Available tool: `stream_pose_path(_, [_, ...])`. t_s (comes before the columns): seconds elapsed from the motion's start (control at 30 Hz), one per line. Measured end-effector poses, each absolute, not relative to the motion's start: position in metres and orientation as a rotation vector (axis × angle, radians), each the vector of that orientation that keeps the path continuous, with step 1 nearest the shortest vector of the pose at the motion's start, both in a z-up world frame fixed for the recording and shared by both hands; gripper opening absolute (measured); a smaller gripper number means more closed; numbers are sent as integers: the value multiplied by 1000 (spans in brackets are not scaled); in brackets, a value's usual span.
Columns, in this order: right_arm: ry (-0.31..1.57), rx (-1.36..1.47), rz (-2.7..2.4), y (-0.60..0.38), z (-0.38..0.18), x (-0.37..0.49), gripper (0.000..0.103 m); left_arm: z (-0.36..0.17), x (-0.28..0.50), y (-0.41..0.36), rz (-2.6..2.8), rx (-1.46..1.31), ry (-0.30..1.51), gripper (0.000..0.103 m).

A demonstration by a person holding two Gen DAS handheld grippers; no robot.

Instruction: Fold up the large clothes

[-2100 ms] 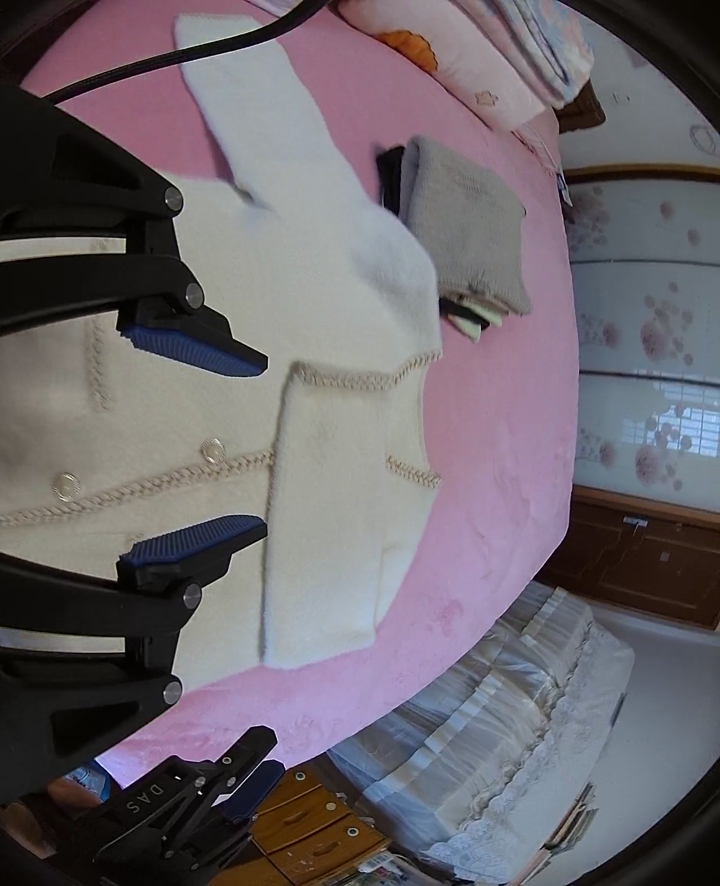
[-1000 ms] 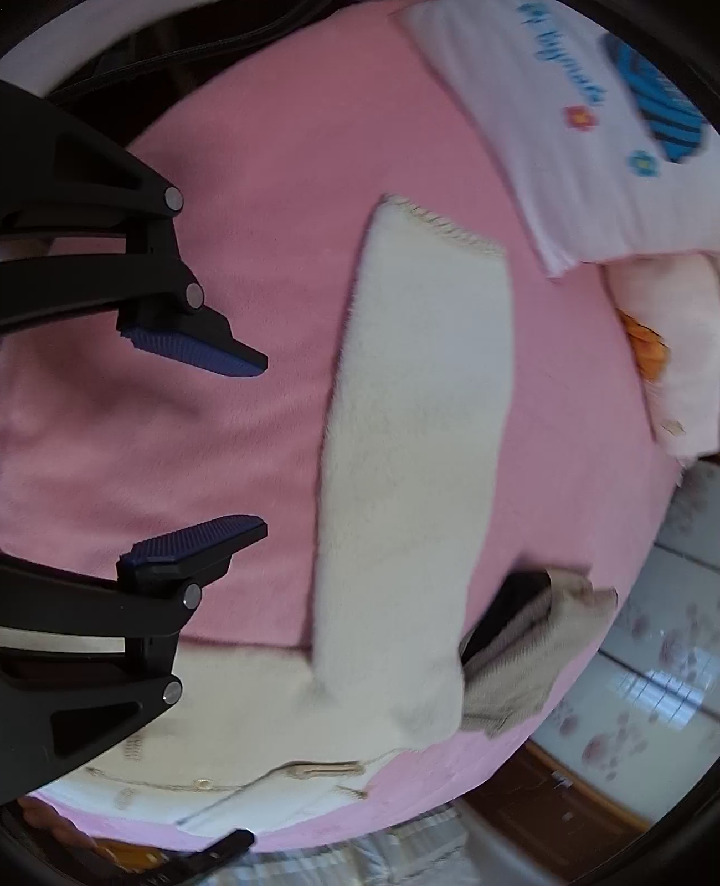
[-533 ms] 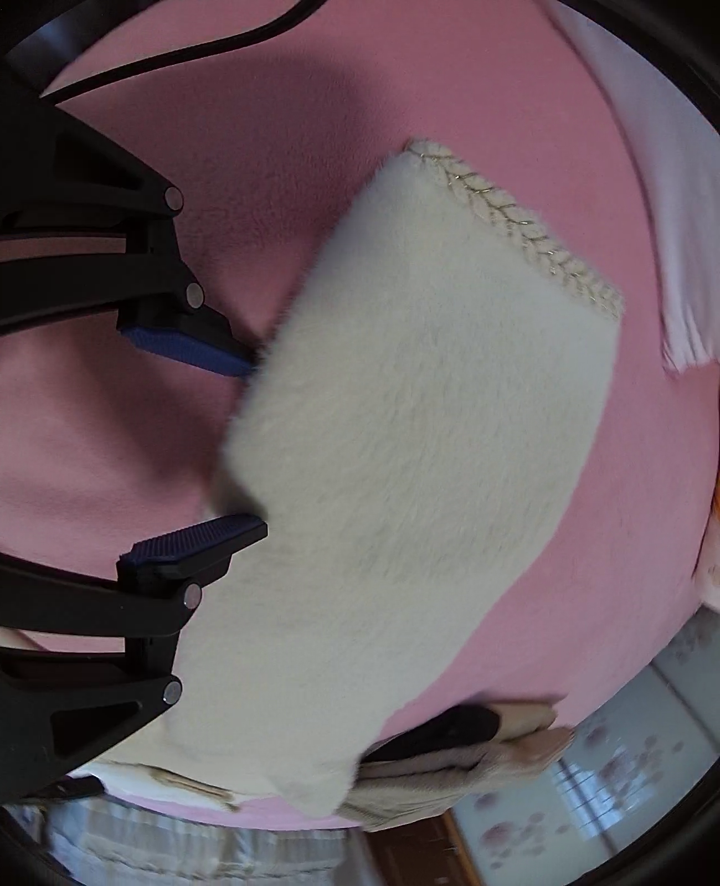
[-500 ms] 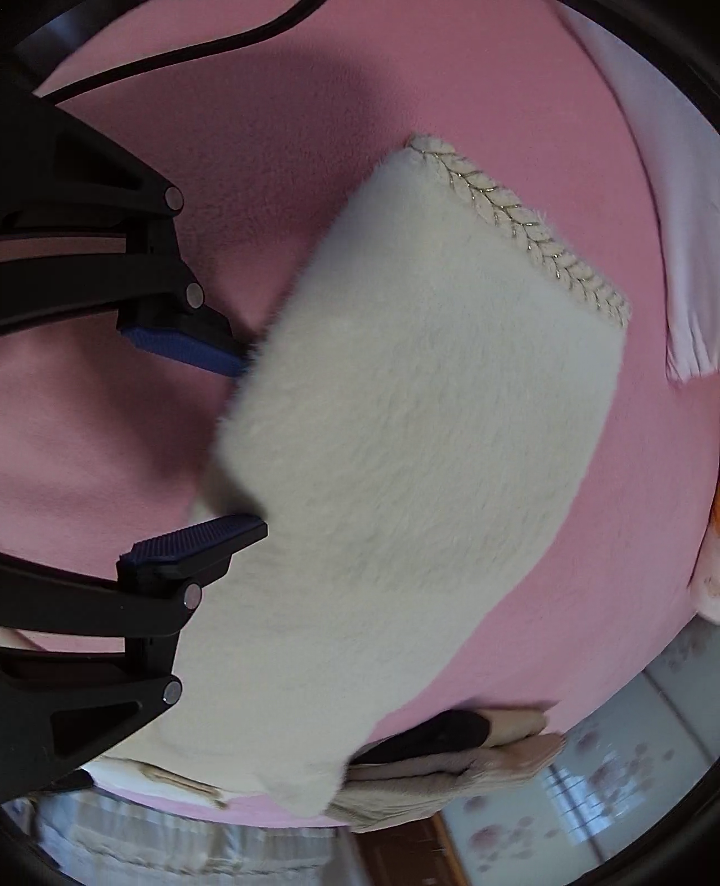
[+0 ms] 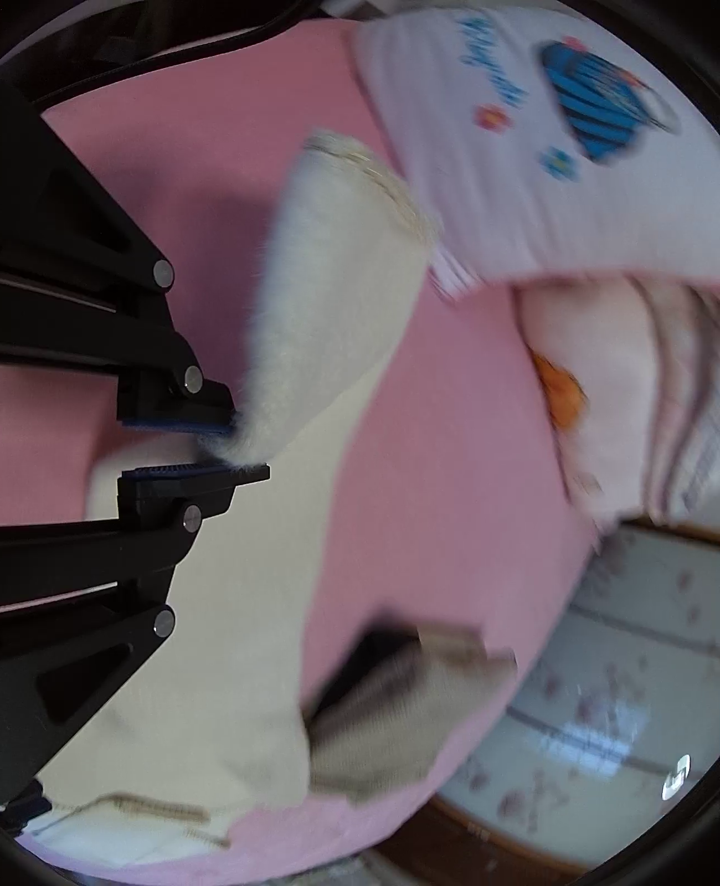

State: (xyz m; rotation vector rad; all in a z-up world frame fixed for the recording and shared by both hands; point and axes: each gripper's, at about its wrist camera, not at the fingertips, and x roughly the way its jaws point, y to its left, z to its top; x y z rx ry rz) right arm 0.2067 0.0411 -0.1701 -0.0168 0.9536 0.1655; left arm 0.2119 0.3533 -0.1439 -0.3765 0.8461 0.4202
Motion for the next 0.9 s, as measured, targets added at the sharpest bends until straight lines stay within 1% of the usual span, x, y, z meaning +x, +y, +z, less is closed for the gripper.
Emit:
stream_pose_path(0.1, [937, 38, 131, 10, -162, 203, 46, -111, 224, 287, 293, -274, 790, 7])
stream_pose_path(0.2, [922, 98, 87, -25, -157, 199, 46, -97, 234, 211, 141, -196, 763, 7])
stream_pose_path(0.33, [910, 155, 17, -71, -156, 192, 46, -111, 238, 132, -56, -121, 823, 7])
stream_pose_path(0.47, [925, 194, -55, -114, -164, 185, 46, -157, 248, 70, -195, -84, 968, 8])
stream_pose_path(0.53, [936, 217, -79, -131, -170, 181, 46, -177, 249, 42, -221, -38, 1015, 18])
stream_pose_path(0.57, [942, 228, -88, -138, -173, 180, 46, -187, 248, 34, -219, -11, 1031, 21])
stream_pose_path(0.63, [952, 257, -102, -153, -179, 177, 46, -201, 245, 26, -218, 22, 1058, 36])
stream_pose_path(0.67, [956, 266, -106, -157, -181, 177, 46, -205, 242, 23, -218, 26, 1063, 38])
stream_pose_path(0.7, [960, 277, -109, -162, -183, 177, 46, -206, 240, 22, -225, 28, 1064, 46])
stream_pose_path(0.73, [962, 288, -108, -165, -184, 177, 46, -205, 236, 18, -235, 25, 1063, 51])
stream_pose_path(0.8, [965, 307, -104, -167, -186, 177, 46, -201, 232, 20, -251, 5, 1065, 54])
stream_pose_path(0.9, [961, 322, -82, -166, -185, 177, 46, -191, 229, 28, -279, -39, 1094, 54])
